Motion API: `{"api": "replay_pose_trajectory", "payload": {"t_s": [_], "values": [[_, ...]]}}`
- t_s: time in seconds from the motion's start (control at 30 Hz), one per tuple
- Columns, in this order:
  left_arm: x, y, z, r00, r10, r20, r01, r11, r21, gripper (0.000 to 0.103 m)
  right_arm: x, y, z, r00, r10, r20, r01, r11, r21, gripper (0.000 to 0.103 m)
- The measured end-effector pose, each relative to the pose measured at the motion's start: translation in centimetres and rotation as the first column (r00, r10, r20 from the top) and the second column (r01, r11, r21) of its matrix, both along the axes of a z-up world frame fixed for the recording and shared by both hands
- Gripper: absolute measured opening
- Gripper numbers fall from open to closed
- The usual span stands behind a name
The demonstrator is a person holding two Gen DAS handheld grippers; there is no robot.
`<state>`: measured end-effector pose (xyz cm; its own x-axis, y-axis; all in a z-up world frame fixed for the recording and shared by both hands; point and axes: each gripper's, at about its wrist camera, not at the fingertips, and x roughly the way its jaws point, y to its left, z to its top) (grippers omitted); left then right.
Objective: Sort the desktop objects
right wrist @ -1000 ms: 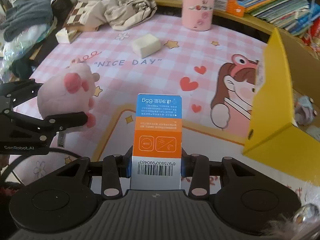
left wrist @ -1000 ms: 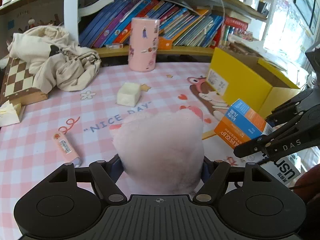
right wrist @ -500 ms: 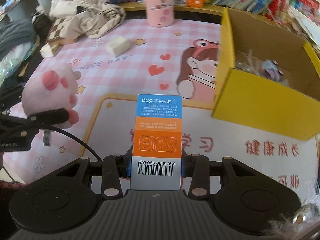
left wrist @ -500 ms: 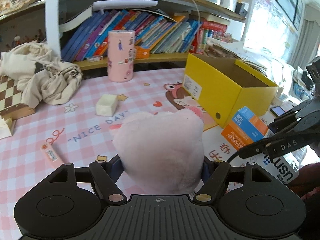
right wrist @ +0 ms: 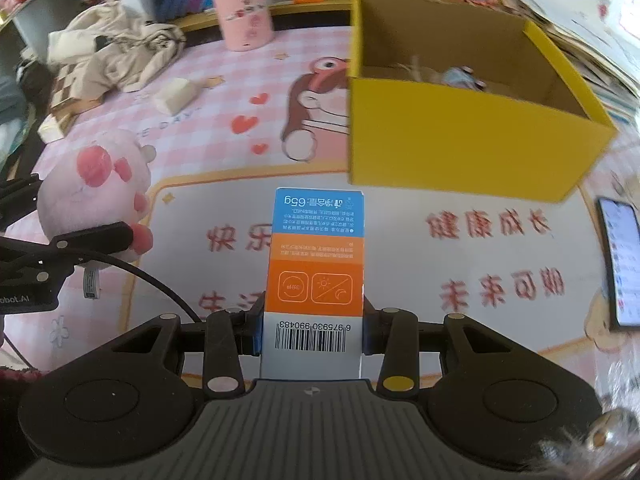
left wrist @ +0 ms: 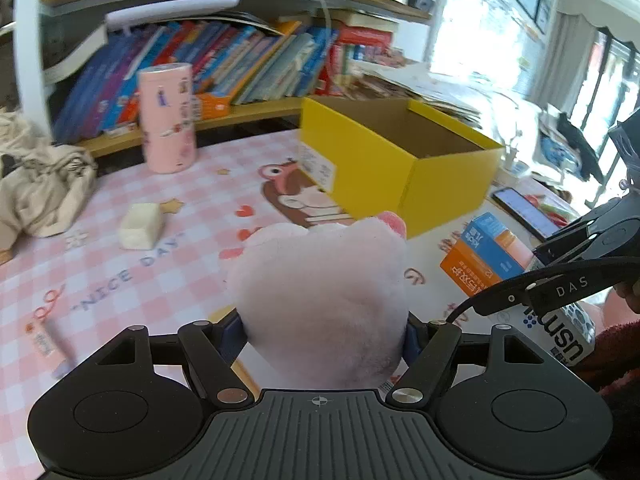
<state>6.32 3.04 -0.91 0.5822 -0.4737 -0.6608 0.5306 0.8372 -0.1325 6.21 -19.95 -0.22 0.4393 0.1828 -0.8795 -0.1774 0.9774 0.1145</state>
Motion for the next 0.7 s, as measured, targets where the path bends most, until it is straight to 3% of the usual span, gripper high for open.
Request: {"api": "replay_pose_trajectory", "payload": {"t_s": [0.7], "values": [[0.5,-6.2,0.1,0.987,-0.163,-0.011,0.163,0.987,-0.007,0.074,-2.8,-5.5,0.1,0.987,-0.156,-0.020,0.156,0.988,-0.015,0.038]]}}
